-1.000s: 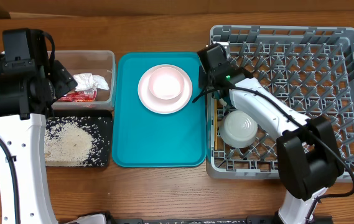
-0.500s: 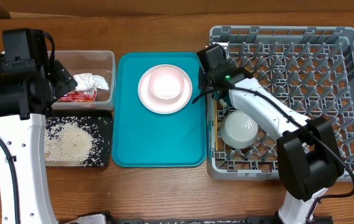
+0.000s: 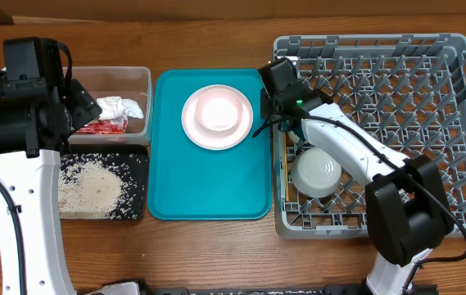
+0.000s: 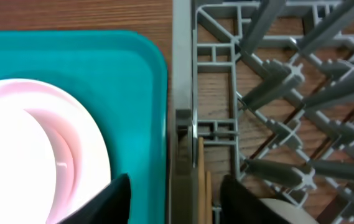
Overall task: Sort waste into correct bins and load items into the dishwasher
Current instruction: 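Move the right gripper left over the pink bowl on the white plate, then grasp the pink bowl's rim with the right gripper and lift it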
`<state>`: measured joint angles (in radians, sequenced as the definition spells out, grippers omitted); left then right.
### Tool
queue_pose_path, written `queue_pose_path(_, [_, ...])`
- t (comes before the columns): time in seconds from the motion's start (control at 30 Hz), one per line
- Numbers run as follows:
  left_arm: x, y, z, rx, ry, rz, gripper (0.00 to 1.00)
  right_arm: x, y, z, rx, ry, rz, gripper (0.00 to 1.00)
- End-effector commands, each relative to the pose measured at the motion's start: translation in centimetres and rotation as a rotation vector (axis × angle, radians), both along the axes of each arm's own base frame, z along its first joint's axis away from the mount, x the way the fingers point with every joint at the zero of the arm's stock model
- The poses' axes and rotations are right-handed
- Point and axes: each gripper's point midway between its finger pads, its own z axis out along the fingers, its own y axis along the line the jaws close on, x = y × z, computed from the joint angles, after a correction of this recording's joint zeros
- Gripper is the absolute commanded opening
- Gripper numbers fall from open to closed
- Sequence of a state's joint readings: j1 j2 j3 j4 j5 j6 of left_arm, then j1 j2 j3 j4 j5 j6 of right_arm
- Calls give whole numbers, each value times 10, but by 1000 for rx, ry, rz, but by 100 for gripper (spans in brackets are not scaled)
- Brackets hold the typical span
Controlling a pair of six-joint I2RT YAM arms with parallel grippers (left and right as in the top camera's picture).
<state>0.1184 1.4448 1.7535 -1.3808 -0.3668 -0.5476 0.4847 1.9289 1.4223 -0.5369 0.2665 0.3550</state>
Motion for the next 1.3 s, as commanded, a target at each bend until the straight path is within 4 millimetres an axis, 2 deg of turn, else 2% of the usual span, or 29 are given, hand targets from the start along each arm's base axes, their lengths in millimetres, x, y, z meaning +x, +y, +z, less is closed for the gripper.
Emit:
queue_pose_path(0.0, [2, 0, 5, 5, -13, -9, 100, 16, 8, 59, 27, -109, 39, 57])
queue_pose_path(0.13, [2, 0, 5, 5, -13, -9, 100, 11, 46, 108, 111, -118, 195, 58])
queue_pose_path(0.23, [1, 0, 5, 5, -12, -9, 100, 7, 64, 132, 114, -152, 290, 59])
queue_pose_path(0.3, [1, 0, 5, 4, -12, -9, 100, 2, 78, 137, 138, -156, 363, 59])
queue_pose_path(0.4, [1, 0, 5, 4, -12, -9, 100, -8, 97, 135, 143, -150, 492, 59])
queue_pose_path(0.5, [1, 0, 5, 4, -12, -9, 100, -16, 116, 127, 114, -154, 625, 59])
queue_pose_path(0.63, [1, 0, 5, 4, -12, -9, 100, -27, 154, 102, 86, -152, 782, 59])
queue_pose_path(0.73, [2, 0, 5, 5, -13, -9, 100, -30, 175, 81, 64, -153, 840, 60])
queue_pose_path(0.87, [1, 0, 5, 4, -12, -9, 100, -27, 194, 53, 59, -150, 870, 59])
queue_pose_path(1.07, [1, 0, 5, 4, -12, -9, 100, -16, 191, 21, 4, -121, 835, 56])
queue_pose_path(1.17, [1, 0, 5, 5, -12, -9, 100, -17, 190, 11, -6, -102, 832, 54])
queue_pose_path(1.27, [1, 0, 5, 5, -12, -9, 100, -20, 188, 2, -8, -82, 835, 49])
